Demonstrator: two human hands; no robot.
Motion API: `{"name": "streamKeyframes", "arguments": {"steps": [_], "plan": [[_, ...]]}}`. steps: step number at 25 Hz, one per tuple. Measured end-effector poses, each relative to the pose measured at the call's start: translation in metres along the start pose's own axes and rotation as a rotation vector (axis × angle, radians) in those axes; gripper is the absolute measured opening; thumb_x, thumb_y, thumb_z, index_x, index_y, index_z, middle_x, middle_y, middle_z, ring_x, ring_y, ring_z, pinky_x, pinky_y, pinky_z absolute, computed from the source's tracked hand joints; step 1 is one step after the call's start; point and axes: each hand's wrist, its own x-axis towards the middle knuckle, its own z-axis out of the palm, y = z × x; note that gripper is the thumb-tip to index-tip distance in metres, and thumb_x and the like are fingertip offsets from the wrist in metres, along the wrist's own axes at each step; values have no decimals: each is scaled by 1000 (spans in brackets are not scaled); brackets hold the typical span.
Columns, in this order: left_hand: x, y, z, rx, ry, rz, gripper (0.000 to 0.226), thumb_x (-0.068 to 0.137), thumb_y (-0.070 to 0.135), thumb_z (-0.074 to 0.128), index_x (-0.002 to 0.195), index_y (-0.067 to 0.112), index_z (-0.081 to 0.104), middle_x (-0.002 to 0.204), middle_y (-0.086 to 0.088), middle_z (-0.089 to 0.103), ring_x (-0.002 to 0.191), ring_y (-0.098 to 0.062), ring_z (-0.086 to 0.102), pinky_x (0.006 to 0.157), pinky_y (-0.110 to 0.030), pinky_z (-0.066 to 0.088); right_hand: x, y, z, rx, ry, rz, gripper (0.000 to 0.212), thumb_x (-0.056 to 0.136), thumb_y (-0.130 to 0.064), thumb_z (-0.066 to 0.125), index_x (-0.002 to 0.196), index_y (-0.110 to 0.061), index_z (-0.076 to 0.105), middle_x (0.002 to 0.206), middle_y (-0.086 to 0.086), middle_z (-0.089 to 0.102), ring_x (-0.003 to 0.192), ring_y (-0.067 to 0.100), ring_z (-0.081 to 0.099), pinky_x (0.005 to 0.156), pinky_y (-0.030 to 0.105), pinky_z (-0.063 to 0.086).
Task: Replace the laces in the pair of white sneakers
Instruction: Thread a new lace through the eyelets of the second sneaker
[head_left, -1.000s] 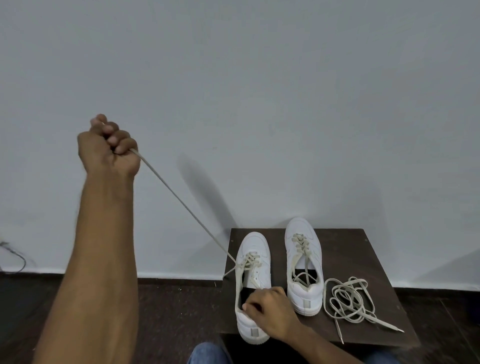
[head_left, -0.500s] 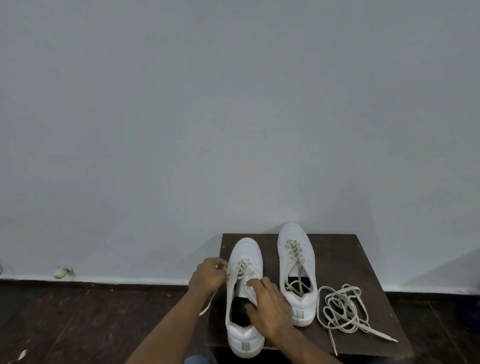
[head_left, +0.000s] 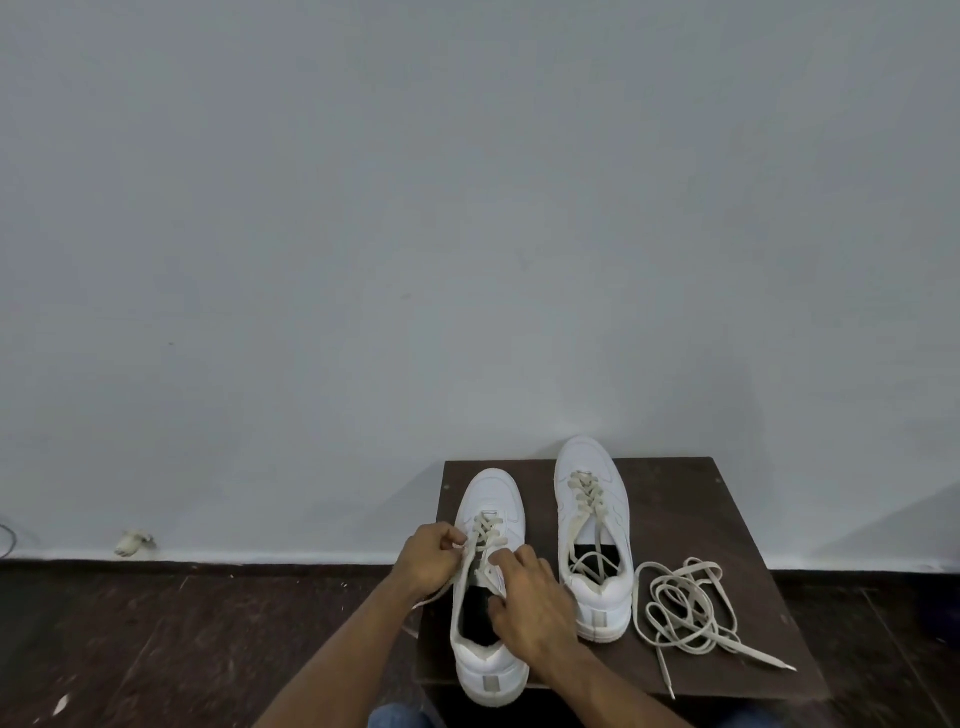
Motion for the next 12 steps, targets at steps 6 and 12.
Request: {"name": "streamKeyframes", "arguments": {"steps": [6,12], "plan": [[-18,49,-39,-455,194,-85,15,92,1,50,103,10,55,86,-11,64,71,-17,60,61,-26,42,0,-3,-4,-23,-21,10,47,89,-18,51,135,-23,40,132,1,43,117,24,46,86,36,46],[-48,121,-154,-713,372,207,17,95,4,54,90,14,67,62,0,54,53,-12,51,58,-26,51,0,-4,-4,-57,-41,0,43,91,-19,52,133,-21,43,132,3,45,117,24,47,87,36,48]]}}
